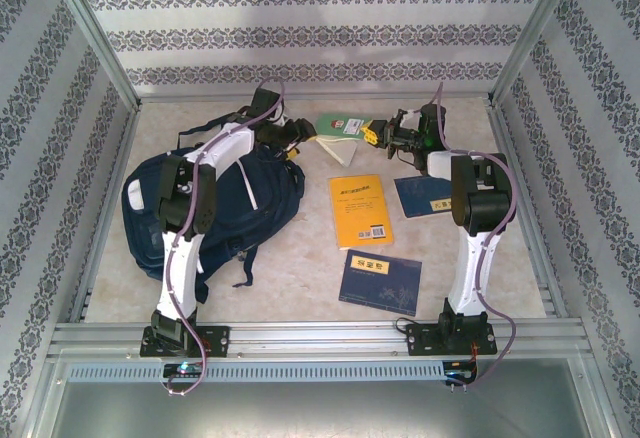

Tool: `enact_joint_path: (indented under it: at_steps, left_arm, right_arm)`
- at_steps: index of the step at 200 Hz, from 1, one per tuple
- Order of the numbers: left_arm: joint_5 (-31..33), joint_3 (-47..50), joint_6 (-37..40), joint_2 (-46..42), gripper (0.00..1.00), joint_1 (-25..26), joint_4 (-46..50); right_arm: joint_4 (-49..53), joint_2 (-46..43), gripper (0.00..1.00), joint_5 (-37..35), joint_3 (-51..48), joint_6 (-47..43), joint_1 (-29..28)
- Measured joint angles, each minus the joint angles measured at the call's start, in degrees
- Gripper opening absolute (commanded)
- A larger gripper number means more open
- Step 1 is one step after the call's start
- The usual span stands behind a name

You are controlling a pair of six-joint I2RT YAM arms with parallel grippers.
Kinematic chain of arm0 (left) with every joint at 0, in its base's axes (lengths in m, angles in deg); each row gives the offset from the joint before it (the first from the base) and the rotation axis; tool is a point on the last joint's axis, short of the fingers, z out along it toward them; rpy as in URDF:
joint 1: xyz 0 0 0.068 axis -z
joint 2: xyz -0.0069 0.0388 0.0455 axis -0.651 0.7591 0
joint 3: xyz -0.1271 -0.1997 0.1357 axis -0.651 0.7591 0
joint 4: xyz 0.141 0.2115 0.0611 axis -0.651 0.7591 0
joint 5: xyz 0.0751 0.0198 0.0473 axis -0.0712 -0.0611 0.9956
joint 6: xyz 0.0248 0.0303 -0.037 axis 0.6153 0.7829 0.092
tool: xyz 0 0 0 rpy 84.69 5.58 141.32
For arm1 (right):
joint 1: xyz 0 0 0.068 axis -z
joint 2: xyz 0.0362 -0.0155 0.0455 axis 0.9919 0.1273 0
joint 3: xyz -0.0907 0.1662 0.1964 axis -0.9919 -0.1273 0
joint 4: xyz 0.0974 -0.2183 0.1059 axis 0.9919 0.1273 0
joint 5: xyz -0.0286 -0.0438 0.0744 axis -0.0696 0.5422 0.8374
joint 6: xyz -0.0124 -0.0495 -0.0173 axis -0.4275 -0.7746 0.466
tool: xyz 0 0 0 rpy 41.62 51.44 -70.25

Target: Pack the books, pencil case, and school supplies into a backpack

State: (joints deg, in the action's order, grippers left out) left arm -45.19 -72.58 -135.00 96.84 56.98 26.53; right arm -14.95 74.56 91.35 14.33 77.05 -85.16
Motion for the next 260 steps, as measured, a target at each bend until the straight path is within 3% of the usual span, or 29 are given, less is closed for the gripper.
enact_joint_path:
  at_steps: [59, 107, 128, 174, 260]
  left_arm:
    - [-4.9, 1.8, -4.9, 0.3, 0.58, -0.9, -9.5]
    - [-5.3, 8.7, -3.8, -2.9, 0.55, -1.4, -9.7]
    - [-5.4, 10.2, -2.1, -5.8, 0.57, -1.6, -9.0]
    - [-6.5, 9.8, -0.3, -10.3, 0.7, -3.0, -8.8]
    - [-9.7, 4.2, -4.1, -0.7, 0.68, -4.0, -11.0]
  right_arm:
    - [-3.1, 0.0, 0.0, -0.2, -0.7, 1.9, 0.0]
    - [-2.0, 0.0, 0.0, 0.1, -1.3, 1.6, -0.3]
    - [-1.8, 0.0, 0.0, 0.1, -1.4, 1.6, -0.3]
    - [-2.1, 0.0, 0.0, 0.4, -2.3, 1.4, -0.7]
    - [-4.0, 0.0, 0.0, 1.1, -2.8, 2.1, -2.7]
